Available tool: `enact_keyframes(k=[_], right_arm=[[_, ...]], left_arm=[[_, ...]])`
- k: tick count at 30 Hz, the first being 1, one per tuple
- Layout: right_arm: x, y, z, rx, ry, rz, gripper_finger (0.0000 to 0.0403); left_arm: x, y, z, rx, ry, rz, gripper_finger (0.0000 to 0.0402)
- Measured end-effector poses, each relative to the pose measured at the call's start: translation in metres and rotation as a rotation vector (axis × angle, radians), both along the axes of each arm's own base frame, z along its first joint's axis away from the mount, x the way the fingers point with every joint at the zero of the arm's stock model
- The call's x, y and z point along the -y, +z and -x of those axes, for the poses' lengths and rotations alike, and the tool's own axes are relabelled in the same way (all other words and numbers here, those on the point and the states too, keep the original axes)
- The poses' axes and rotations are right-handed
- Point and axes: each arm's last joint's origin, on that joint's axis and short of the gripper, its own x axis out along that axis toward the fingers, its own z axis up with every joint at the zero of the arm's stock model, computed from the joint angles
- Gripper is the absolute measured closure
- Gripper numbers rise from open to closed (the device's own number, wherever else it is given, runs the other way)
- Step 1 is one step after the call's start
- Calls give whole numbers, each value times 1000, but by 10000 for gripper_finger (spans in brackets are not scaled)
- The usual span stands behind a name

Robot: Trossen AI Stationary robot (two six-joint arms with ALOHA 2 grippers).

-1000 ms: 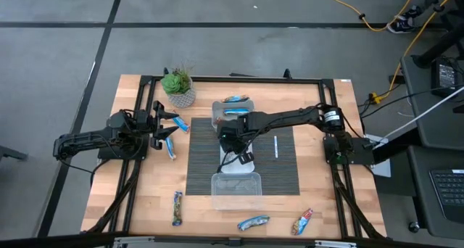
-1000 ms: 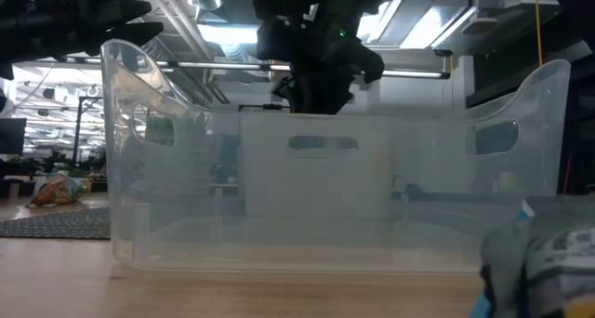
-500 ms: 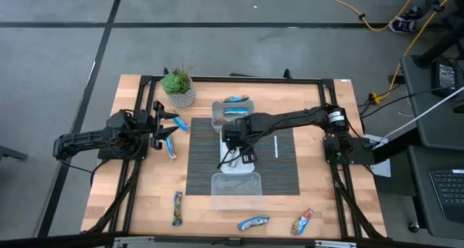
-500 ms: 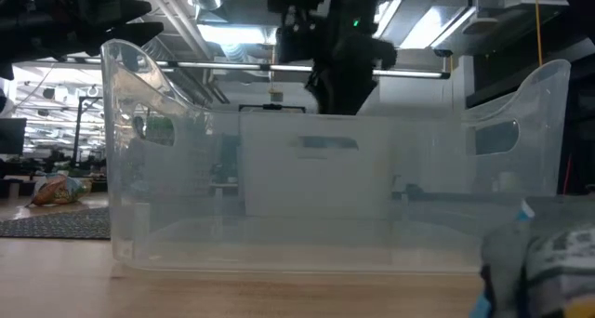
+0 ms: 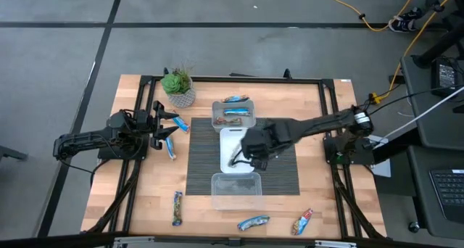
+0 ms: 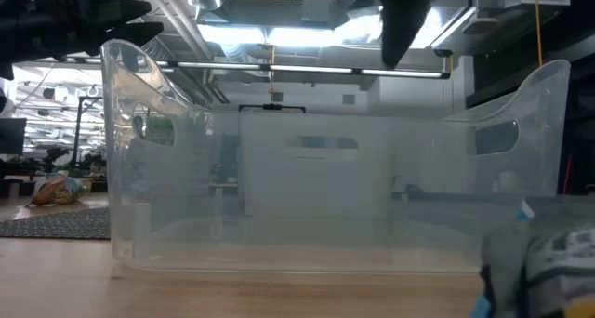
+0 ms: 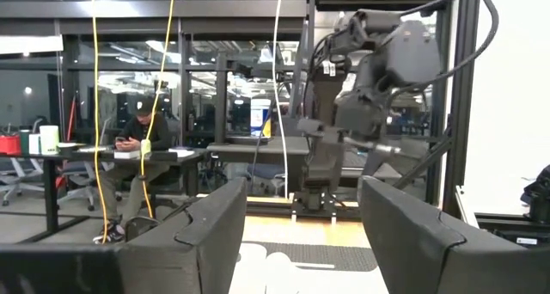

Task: Pick and place Granola Bars by type
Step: Put the bottom red granola bar into the gray bin

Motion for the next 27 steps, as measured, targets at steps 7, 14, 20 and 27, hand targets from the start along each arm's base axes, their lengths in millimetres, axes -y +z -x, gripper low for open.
enact_keyframes(k=[7,14,20,27], right_arm=[[-44,9,30,17,-266,-60,250],[-89,9,58,22,-465,-101,250],[-116,7,81,27,-588,-101,250],[-145,-14,109,-4,-701,-113,250]], left_arm=[[0,0,0,0,0,0,183],[0,0,0,0,0,0,183],[0,0,0,0,0,0,185],[0,0,0,0,0,0,183]])
